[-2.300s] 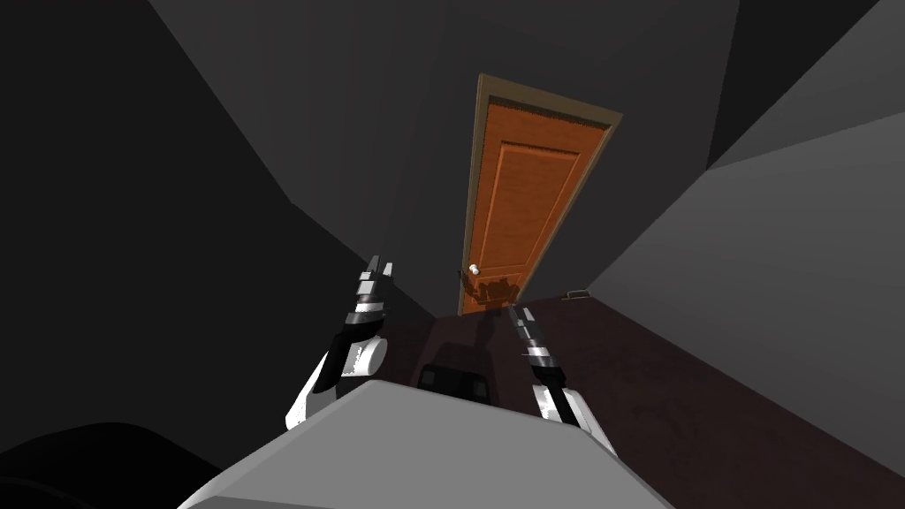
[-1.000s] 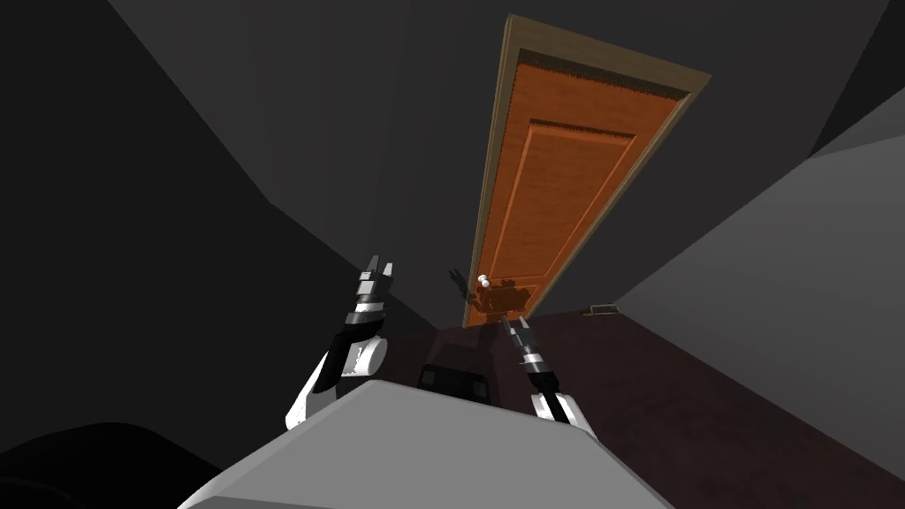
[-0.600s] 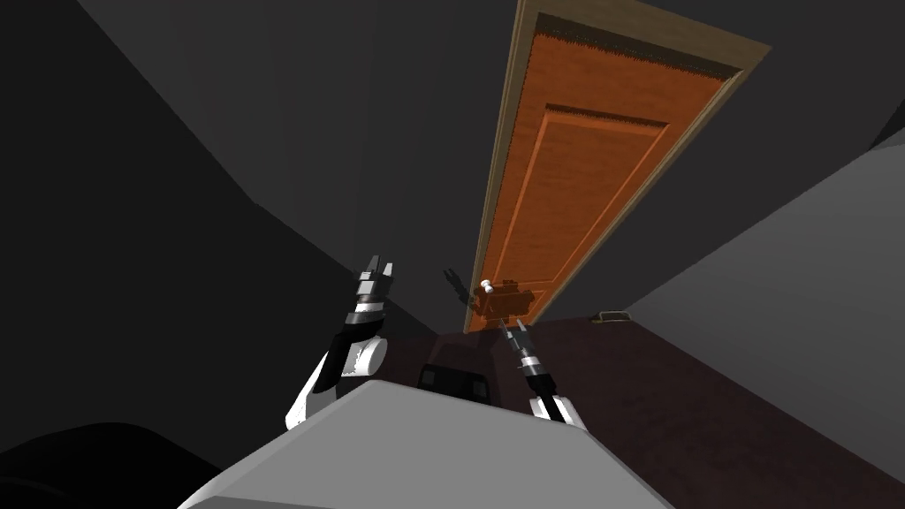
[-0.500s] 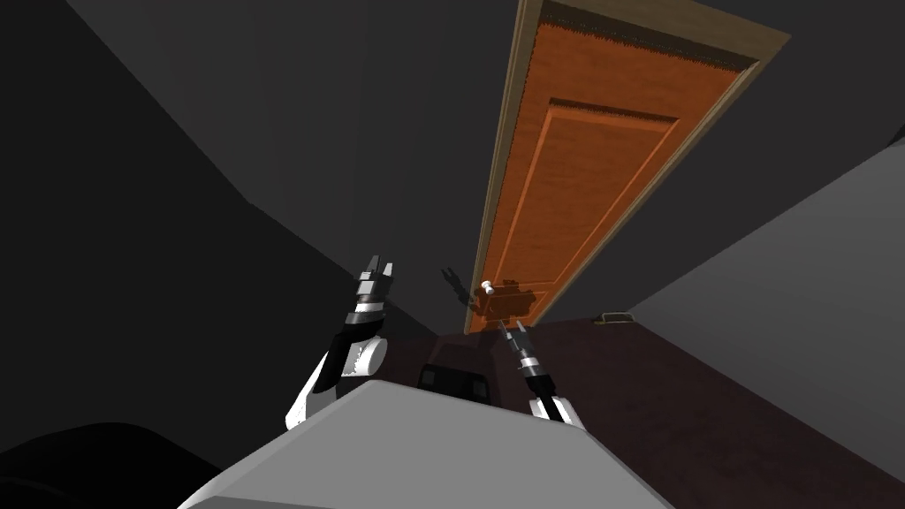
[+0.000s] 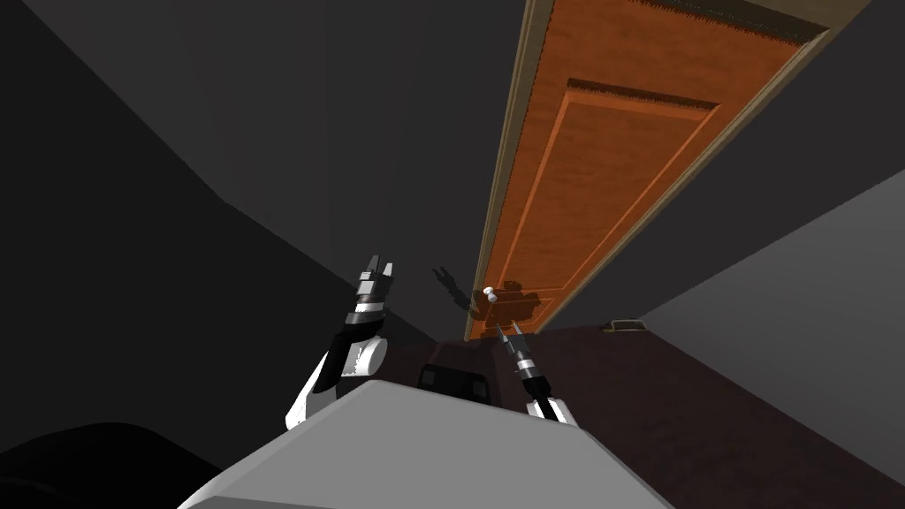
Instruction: Pull the door open
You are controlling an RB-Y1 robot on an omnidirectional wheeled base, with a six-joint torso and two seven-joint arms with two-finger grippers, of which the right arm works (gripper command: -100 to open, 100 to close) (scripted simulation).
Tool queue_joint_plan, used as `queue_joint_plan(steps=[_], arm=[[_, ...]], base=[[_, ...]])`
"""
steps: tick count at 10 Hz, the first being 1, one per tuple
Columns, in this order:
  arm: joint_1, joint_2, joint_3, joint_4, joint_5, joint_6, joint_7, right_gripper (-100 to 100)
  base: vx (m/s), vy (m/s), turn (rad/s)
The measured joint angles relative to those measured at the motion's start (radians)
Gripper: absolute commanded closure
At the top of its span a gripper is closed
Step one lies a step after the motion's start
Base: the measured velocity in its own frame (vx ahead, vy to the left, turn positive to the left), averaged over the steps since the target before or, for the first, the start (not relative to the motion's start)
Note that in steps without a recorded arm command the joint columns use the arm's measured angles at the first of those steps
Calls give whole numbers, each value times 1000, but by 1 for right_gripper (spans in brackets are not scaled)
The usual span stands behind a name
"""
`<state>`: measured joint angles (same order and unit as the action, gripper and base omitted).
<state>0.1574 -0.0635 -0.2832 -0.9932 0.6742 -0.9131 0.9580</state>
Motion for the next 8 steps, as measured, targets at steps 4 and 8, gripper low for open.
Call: queue_joint_plan(steps=[4, 8], arm=[[-4, -23, -28, 55, -8, -34, 17, -100], [-10, -68, -70, 117, -41, -74, 12, -100]], base=[[64, 89, 108], [106, 81, 110]])
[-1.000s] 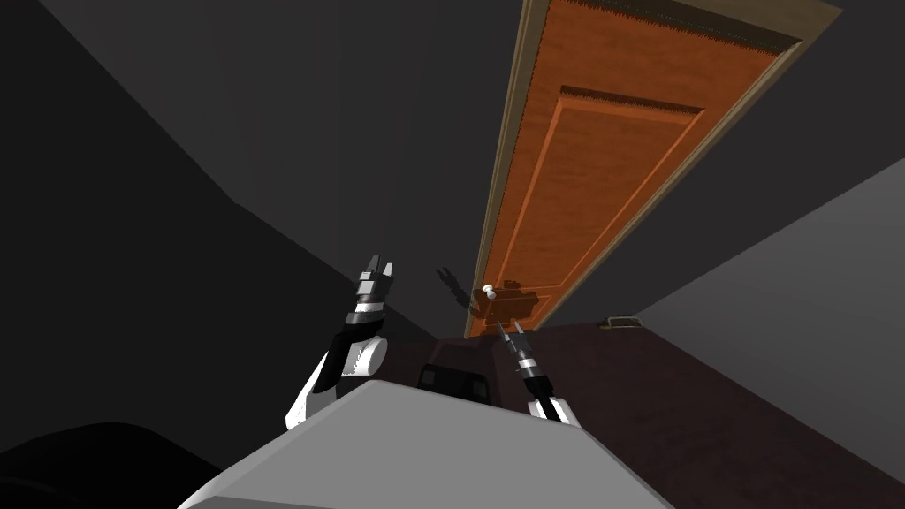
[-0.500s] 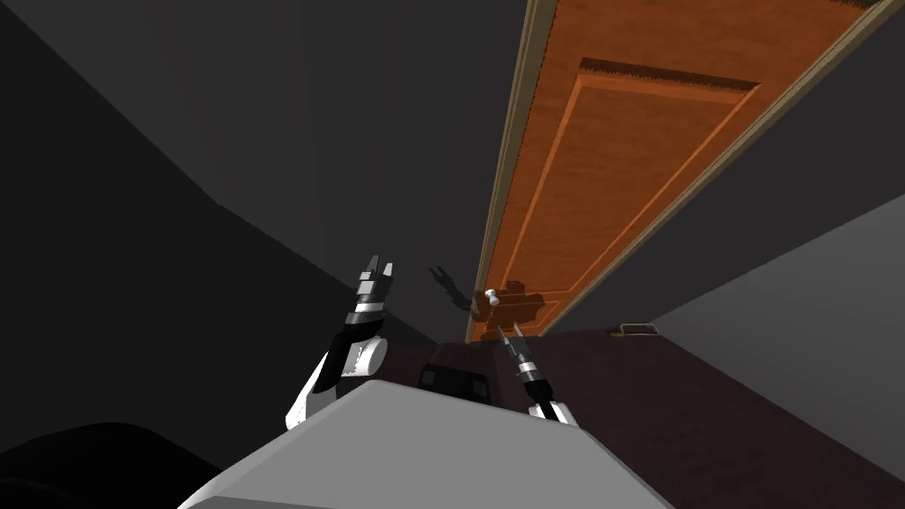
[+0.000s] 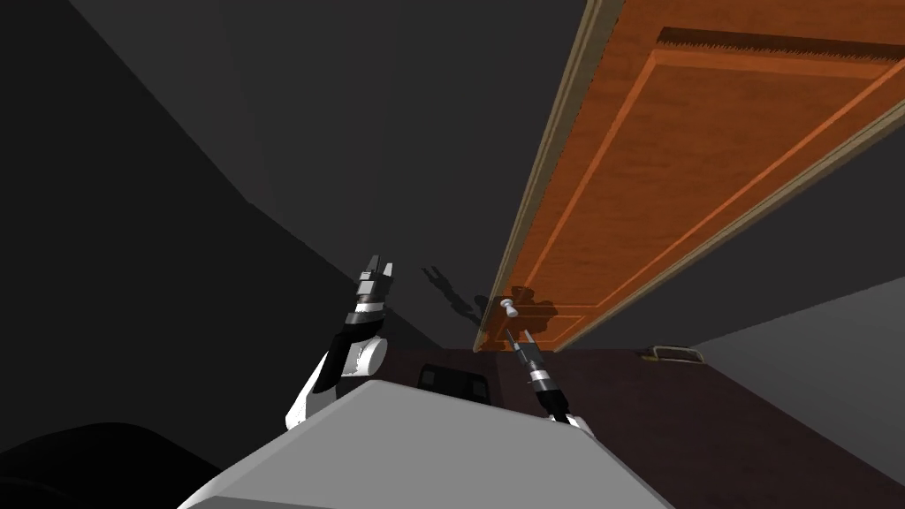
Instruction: Pull the door open
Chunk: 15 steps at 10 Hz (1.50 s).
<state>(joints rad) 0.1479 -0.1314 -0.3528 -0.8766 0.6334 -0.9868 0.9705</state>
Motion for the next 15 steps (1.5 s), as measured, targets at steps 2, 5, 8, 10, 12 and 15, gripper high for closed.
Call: queue_joint_plan(steps=[2, 5, 8, 10, 12, 15], arm=[[-6, -15, -19, 37, -15, -23, 7, -100], [-6, -46, -48, 75, -38, -50, 3, -100], [-8, -82, -82, 126, -65, -81, -1, -100], [-13, -90, -89, 143, -71, -95, 3, 100], [-13, -91, -90, 140, -71, -92, 3, 100], [-13, -91, -90, 140, -71, -91, 3, 100]], base=[[108, 33, 120], [122, 29, 93], [156, -2, 99], [12, -7, 6], [-9, 0, -4], [0, 0, 0]])
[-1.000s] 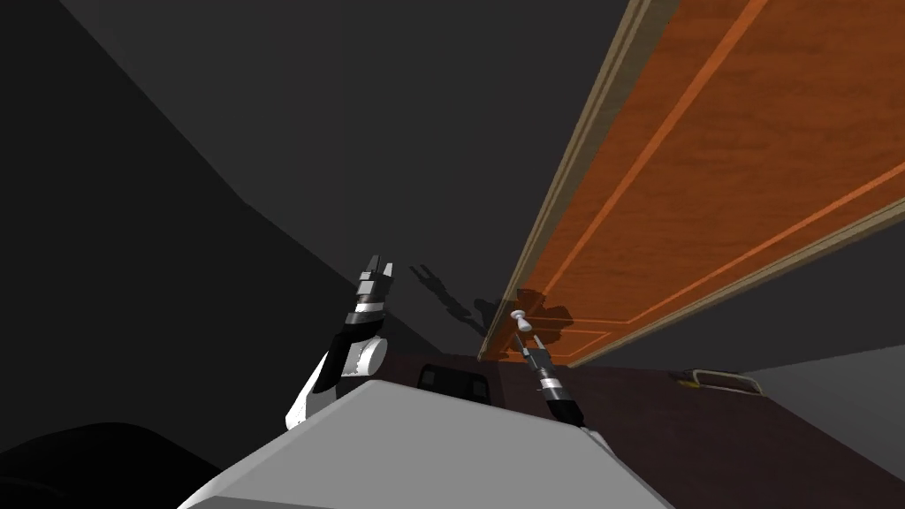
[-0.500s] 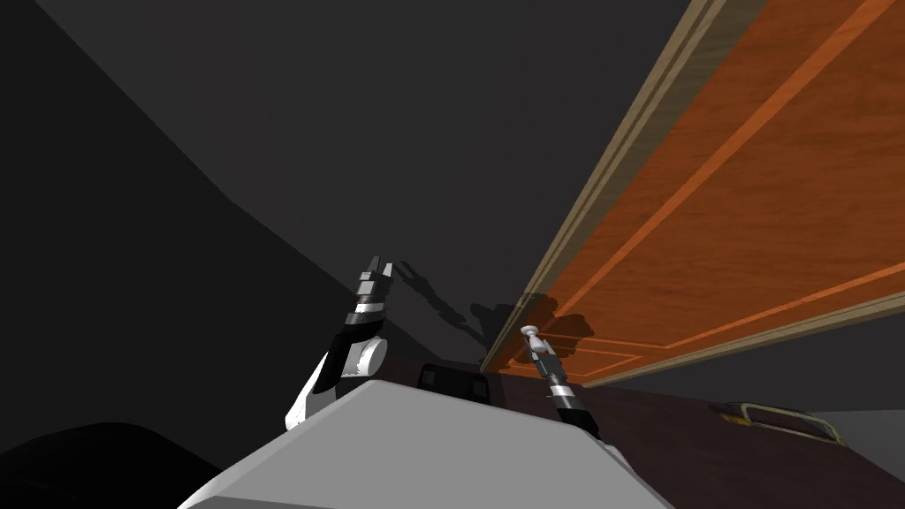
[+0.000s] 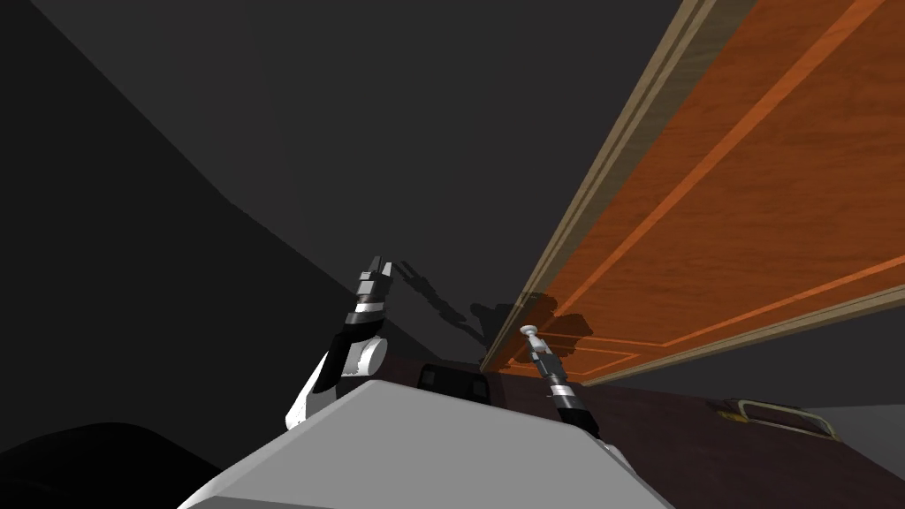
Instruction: Pull the door open
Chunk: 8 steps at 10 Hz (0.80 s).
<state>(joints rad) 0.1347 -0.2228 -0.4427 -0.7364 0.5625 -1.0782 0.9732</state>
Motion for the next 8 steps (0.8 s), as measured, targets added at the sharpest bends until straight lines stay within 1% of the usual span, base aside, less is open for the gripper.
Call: queue_joint_plan(steps=[1, 2, 8], arm=[[0, 0, 0, 0, 0, 0, 0, 100], [0, -1, 4, -2, -9, 2, -14, 100], [-7, -8, 34, 1, -75, 14, -142, 100]], base=[[-34, -13, 52], [-77, -23, 85], [-57, -26, 69]])
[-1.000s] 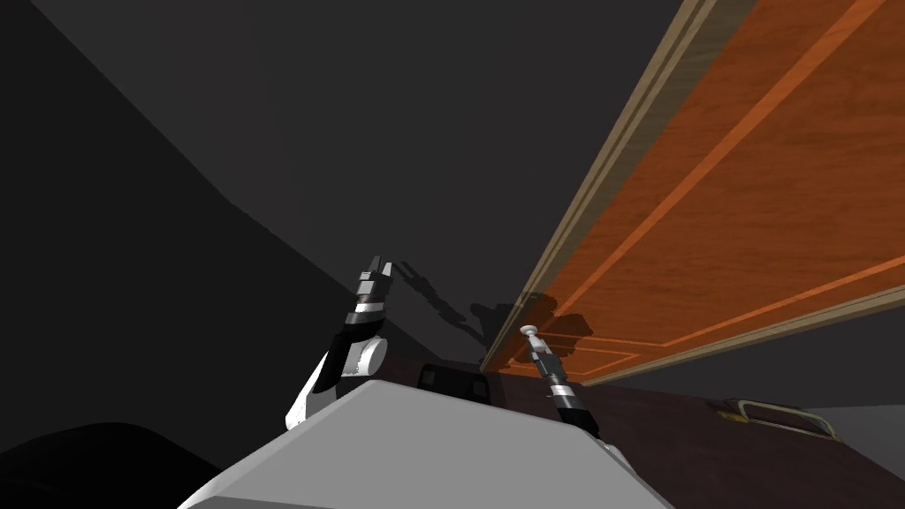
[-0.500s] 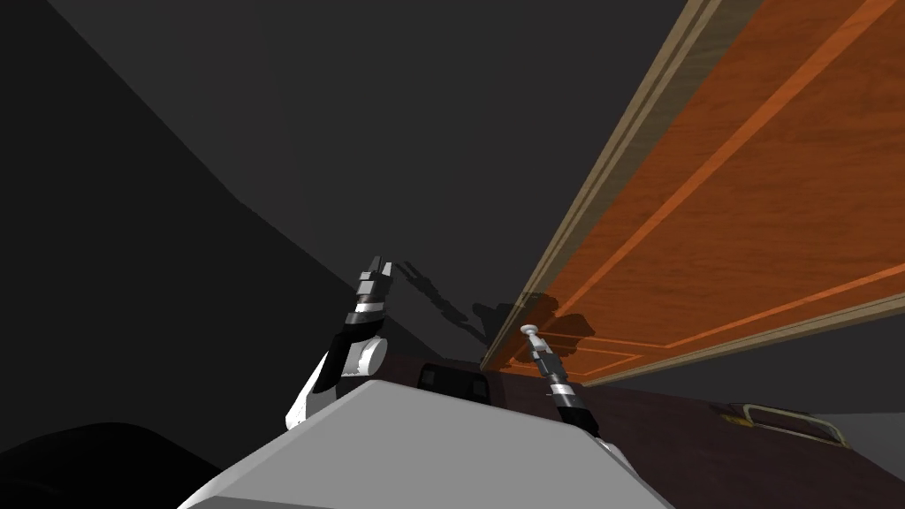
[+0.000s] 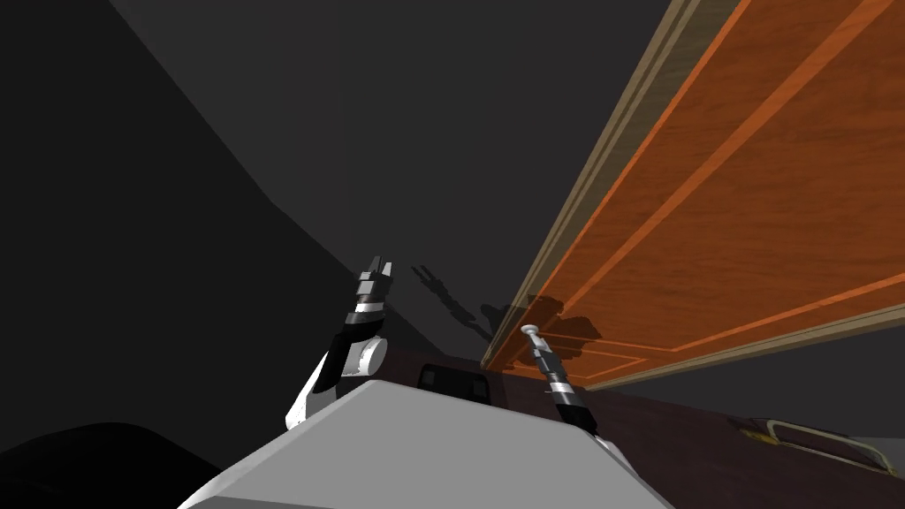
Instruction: Pull the door open
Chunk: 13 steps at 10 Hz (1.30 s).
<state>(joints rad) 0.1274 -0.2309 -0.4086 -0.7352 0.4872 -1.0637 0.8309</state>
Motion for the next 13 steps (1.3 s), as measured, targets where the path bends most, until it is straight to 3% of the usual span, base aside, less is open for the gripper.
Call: queue_joint_plan(steps=[13], arm=[[-13, -16, 75, -2, -167, 30, -326, 100]], base=[[-49, -24, 67]])
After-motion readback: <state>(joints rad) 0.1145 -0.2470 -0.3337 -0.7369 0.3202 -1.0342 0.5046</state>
